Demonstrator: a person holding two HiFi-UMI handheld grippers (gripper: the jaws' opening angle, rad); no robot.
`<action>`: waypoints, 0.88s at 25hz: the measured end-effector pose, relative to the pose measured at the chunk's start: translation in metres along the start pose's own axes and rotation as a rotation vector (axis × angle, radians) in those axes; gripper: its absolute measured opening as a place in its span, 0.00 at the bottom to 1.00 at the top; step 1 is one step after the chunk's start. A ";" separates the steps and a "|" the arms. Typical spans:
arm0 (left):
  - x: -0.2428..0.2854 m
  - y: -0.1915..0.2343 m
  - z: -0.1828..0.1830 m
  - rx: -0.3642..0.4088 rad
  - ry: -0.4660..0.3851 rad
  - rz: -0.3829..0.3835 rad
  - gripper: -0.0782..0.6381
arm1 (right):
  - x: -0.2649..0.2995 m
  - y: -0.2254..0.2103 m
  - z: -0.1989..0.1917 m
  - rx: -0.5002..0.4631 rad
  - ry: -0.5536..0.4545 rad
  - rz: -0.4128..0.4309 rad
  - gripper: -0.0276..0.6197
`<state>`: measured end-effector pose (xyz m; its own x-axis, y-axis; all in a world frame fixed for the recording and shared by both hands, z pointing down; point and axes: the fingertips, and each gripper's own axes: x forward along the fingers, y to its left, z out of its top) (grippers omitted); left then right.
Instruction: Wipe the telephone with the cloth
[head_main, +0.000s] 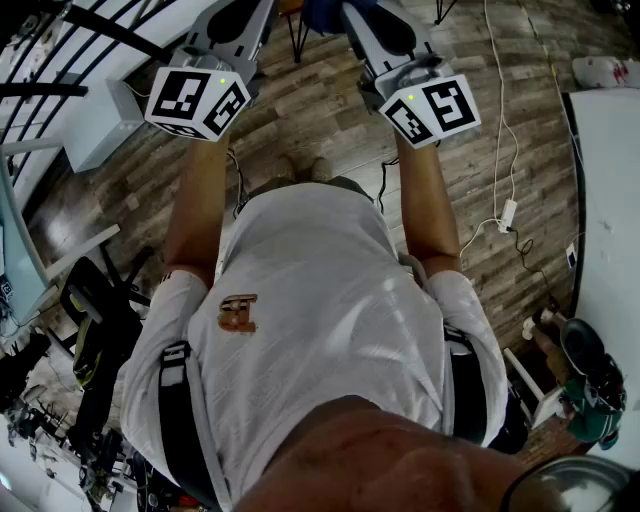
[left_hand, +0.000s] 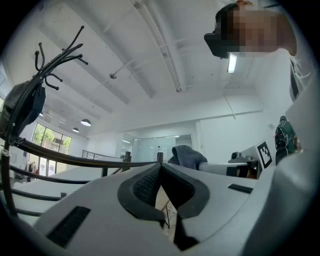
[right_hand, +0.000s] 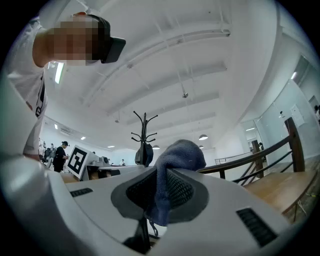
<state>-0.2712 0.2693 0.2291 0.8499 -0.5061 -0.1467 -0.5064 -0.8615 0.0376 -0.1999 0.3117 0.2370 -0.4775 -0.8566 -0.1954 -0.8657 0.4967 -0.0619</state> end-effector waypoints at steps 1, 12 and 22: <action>0.001 -0.001 -0.001 0.000 0.000 0.002 0.13 | -0.001 -0.001 -0.001 0.000 0.002 0.002 0.14; 0.022 -0.018 -0.003 -0.001 0.001 0.021 0.13 | -0.020 -0.027 0.013 0.004 -0.014 0.009 0.14; 0.057 -0.043 -0.016 0.016 0.008 0.046 0.13 | -0.055 -0.073 0.013 -0.014 0.003 0.002 0.14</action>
<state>-0.1990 0.2767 0.2347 0.8266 -0.5459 -0.1368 -0.5476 -0.8362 0.0281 -0.1087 0.3246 0.2398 -0.4799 -0.8560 -0.1923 -0.8667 0.4965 -0.0474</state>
